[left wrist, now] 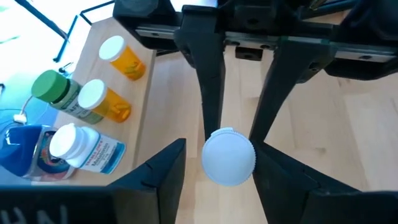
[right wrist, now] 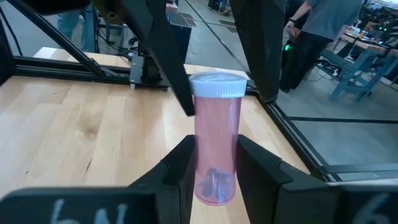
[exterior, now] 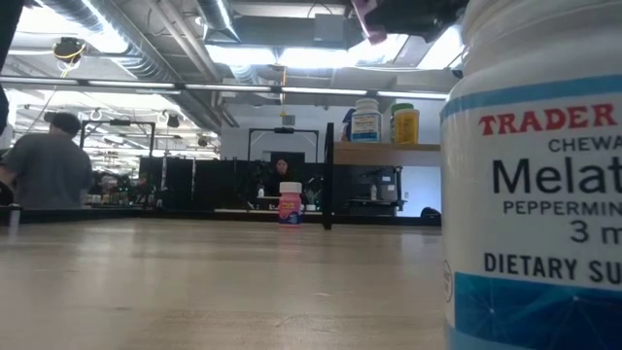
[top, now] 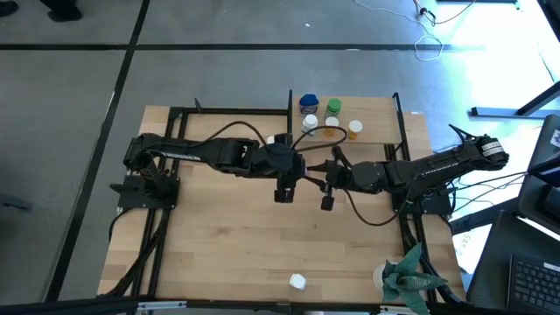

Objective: Pick and place medicine bottles onto shelf by color
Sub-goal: Put the light pink medicine bottle on the shelf

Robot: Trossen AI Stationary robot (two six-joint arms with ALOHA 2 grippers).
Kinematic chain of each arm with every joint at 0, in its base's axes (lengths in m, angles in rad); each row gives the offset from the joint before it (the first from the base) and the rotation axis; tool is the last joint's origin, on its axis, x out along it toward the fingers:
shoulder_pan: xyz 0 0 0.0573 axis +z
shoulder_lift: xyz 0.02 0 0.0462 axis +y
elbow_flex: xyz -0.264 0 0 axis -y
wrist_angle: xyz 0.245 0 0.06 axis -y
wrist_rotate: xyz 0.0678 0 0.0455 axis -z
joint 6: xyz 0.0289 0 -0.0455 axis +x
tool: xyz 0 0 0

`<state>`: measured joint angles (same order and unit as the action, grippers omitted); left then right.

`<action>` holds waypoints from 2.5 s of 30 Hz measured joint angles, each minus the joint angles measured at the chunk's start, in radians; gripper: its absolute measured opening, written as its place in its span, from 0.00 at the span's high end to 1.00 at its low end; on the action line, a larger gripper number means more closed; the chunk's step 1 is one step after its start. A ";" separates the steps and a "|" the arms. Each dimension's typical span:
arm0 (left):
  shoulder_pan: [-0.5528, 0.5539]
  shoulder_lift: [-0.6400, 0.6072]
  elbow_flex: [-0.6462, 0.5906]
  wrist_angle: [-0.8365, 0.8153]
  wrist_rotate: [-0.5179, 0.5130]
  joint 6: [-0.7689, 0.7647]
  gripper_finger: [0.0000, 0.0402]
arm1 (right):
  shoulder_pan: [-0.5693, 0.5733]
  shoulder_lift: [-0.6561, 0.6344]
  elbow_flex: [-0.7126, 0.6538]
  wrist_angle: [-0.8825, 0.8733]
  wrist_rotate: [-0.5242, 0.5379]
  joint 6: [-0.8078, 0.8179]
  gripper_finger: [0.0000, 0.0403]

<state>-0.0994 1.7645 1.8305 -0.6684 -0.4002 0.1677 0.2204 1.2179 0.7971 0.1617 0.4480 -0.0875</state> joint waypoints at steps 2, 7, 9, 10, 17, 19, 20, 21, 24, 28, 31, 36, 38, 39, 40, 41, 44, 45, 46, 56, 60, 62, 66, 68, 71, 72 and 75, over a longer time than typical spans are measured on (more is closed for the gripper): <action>0.000 0.000 0.000 0.000 -0.003 -0.001 0.57 | 0.000 0.000 0.000 -0.004 0.012 0.000 0.75; -0.018 -0.012 0.000 0.010 -0.010 0.000 0.57 | -0.001 0.000 0.000 -0.011 0.019 -0.001 0.75; -0.024 -0.016 0.001 0.022 -0.016 0.004 0.57 | -0.001 0.000 0.000 -0.014 0.024 -0.001 0.75; -0.028 -0.023 -0.001 0.016 -0.020 0.004 0.57 | -0.001 0.000 0.000 -0.014 0.025 -0.001 0.75; -0.042 -0.069 0.001 0.041 -0.092 0.007 0.57 | -0.002 -0.001 0.000 -0.012 0.028 0.000 0.75; -0.044 -0.088 -0.001 0.018 -0.113 0.022 0.57 | -0.002 -0.003 0.000 -0.015 0.029 -0.001 0.75; -0.046 -0.092 -0.001 0.019 -0.121 0.026 0.57 | -0.002 -0.005 0.000 -0.014 0.029 -0.002 0.75; -0.046 -0.097 0.001 0.030 -0.123 0.026 0.57 | -0.002 -0.012 0.000 -0.019 0.033 -0.005 0.75; -0.054 -0.122 0.000 0.001 -0.134 0.024 0.57 | -0.001 -0.045 0.000 -0.020 0.086 -0.026 0.74; -0.064 -0.144 0.000 -0.036 -0.140 0.020 0.57 | 0.011 -0.120 0.000 -0.056 0.222 -0.027 0.74; -0.069 -0.150 -0.001 -0.091 -0.137 0.023 0.57 | 0.030 -0.181 0.000 -0.101 0.311 -0.025 0.74; -0.074 -0.160 0.000 -0.160 -0.139 0.011 0.57 | 0.081 -0.282 0.000 -0.221 0.505 -0.006 0.74; -0.074 -0.157 0.000 -0.169 -0.138 -0.008 0.57 | 0.101 -0.313 0.000 -0.272 0.572 0.021 0.74; -0.074 -0.157 0.000 -0.176 -0.138 -0.012 0.57 | 0.109 -0.328 0.000 -0.304 0.608 0.041 0.74; -0.074 -0.158 0.000 -0.185 -0.139 -0.017 0.57 | 0.117 -0.342 0.000 -0.332 0.643 0.067 0.74; -0.074 -0.158 0.000 -0.194 -0.139 -0.024 0.57 | 0.125 -0.354 0.000 -0.364 0.679 0.099 0.74; -0.074 -0.158 0.000 -0.230 -0.138 -0.046 0.57 | 0.151 -0.383 0.000 -0.456 0.781 0.197 0.74; -0.074 -0.158 0.000 -0.235 -0.138 -0.061 0.57 | 0.161 -0.392 0.000 -0.493 0.818 0.230 0.74; -0.074 -0.158 0.000 -0.242 -0.138 -0.075 0.57 | 0.171 -0.399 0.000 -0.525 0.854 0.264 0.74; -0.074 -0.158 0.000 -0.267 -0.137 -0.087 0.57 | 0.224 -0.429 0.000 -1.057 1.082 0.941 0.74; -0.074 -0.158 0.000 -0.267 -0.137 -0.087 0.57 | 0.224 -0.420 -0.038 -1.179 1.121 1.170 0.74; -0.074 -0.158 0.000 -0.266 -0.137 -0.087 0.57 | 0.224 -0.420 -0.073 -1.174 1.121 1.206 0.74; -0.074 -0.157 0.000 -0.266 -0.137 -0.087 0.57 | 0.223 -0.421 -0.154 -1.170 1.118 1.295 0.74; -0.074 -0.157 0.000 -0.266 -0.137 -0.087 0.57 | 0.221 -0.424 -0.188 -1.170 1.120 1.325 0.74; -0.074 -0.157 0.000 -0.266 -0.137 -0.087 0.57 | 0.194 -0.424 -0.240 -1.160 1.119 1.383 0.74; -0.074 -0.157 0.000 -0.266 -0.137 -0.088 0.57 | 0.182 -0.425 -0.259 -1.153 1.119 1.400 0.74; -0.074 -0.157 0.000 -0.266 -0.137 -0.088 0.57 | 0.144 -0.424 -0.312 -1.134 1.117 1.439 0.74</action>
<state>-0.1737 1.6073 1.8301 -0.9341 -0.5377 0.0799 0.3645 0.7935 0.4850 -0.9721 1.5654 1.3519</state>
